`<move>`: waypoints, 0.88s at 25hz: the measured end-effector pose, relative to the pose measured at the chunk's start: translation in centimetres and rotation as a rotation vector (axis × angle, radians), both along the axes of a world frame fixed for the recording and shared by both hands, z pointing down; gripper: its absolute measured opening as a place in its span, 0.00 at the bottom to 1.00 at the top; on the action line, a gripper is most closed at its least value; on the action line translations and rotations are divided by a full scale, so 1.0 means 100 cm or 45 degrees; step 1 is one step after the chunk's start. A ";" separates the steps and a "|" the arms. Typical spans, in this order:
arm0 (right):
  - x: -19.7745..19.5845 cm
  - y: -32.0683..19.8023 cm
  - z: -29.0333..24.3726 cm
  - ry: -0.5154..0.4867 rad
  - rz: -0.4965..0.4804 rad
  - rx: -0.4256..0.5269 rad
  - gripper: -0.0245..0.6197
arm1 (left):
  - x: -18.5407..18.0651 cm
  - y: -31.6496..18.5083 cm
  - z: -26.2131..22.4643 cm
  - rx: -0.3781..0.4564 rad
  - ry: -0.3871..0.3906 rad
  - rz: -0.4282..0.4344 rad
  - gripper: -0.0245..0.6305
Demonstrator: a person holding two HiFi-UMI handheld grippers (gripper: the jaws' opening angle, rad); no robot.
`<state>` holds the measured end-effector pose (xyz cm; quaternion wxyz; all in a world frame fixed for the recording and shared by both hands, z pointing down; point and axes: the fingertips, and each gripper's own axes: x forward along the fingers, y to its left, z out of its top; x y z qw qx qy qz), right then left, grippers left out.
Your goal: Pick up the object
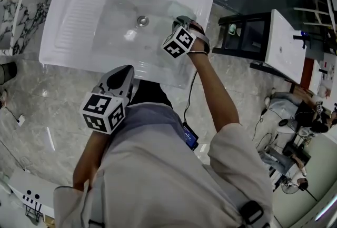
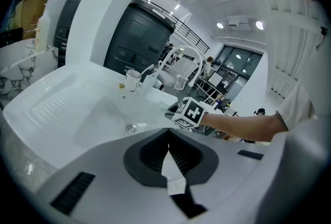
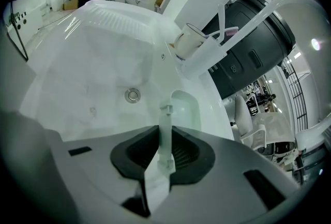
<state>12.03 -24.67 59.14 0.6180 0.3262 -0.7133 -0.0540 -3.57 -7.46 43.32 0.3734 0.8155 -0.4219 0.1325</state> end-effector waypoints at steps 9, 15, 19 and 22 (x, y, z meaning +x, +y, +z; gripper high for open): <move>-0.006 0.018 -0.001 -0.003 0.002 -0.002 0.15 | -0.006 0.009 -0.004 0.019 0.008 0.013 0.04; -0.008 0.030 -0.004 -0.025 0.035 -0.009 0.15 | -0.012 0.012 -0.006 0.038 0.009 0.014 0.04; -0.007 0.037 -0.009 -0.044 0.069 -0.003 0.15 | -0.015 0.014 -0.009 0.054 0.015 0.017 0.04; -0.008 0.043 -0.013 -0.066 0.099 -0.009 0.15 | -0.016 0.016 -0.011 0.061 0.019 0.029 0.04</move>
